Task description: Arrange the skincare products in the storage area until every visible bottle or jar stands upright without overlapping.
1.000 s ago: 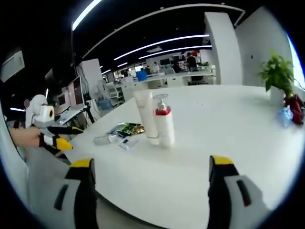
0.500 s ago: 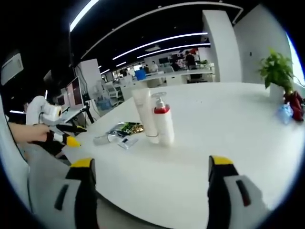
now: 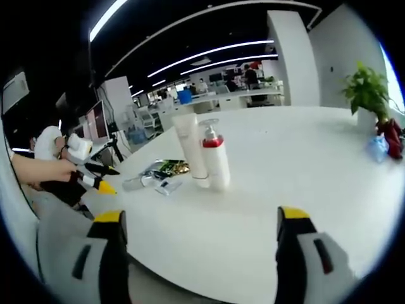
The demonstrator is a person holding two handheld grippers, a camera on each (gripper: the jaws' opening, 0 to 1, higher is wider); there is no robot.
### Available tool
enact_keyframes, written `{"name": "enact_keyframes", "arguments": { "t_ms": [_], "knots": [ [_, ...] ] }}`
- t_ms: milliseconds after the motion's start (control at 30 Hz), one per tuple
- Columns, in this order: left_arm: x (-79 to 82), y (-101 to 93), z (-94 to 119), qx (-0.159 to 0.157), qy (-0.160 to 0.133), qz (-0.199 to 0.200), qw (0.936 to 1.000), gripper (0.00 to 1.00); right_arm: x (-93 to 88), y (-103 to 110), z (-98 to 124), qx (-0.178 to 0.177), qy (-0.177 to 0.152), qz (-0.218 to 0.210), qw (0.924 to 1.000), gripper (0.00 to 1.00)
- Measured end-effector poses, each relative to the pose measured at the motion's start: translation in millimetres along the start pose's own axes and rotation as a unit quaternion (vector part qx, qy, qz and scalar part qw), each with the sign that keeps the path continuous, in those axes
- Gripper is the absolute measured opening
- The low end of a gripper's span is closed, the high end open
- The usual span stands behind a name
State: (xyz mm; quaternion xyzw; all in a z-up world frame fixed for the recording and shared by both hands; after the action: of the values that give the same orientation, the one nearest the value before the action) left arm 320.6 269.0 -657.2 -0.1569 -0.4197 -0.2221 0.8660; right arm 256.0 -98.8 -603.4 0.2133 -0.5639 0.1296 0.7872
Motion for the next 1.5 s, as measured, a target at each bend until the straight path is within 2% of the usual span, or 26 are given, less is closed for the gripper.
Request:
{"name": "enact_keyframes", "arguments": {
  "t_ms": [300,567,667,900,1167,1500],
  "knots": [
    [-3.5,20.6,-16,-0.004,0.053,-0.036,0.9979,0.8,-1.1,-2,0,-0.008,0.004,0.0,1.0,0.99],
    [-5.3,27.6,-29,-0.02,0.092,-0.07,0.9931,0.73,-1.8,-3,0,-0.013,0.006,-0.004,0.9999,0.98],
    [-4.3,29.8,-36,-0.029,0.111,-0.084,0.9898,0.69,-2.1,-5,0,-0.016,0.007,-0.005,0.9998,0.98],
    [0.0,33.6,-51,-0.048,0.146,-0.114,0.9815,0.54,-2.7,-7,0,-0.021,0.007,-0.009,0.9997,0.98],
    [5.1,31.6,-61,-0.07,0.177,-0.143,0.9711,0.41,-3.2,-8,0,-0.027,0.008,-0.014,0.9995,0.98],
    [5.3,29.6,-67,-0.089,0.204,-0.168,0.9604,0.33,-3.6,-10,1,-0.03,0.008,-0.017,0.9994,0.97]
  ]
}}
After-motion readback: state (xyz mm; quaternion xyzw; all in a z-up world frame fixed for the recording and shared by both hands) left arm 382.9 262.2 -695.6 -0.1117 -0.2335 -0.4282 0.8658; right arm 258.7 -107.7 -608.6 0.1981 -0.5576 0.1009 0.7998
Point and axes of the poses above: the point that each gripper's makers call its tool centre point, and the gripper's own axes: z roughly backward along the fingers, y roughly to its left, x roughly out of its top, the point moved 5 cm from there along z, roughly backward along the fingers, and after that the axes turned 9 degrees about -y, right-handed, at the moved point
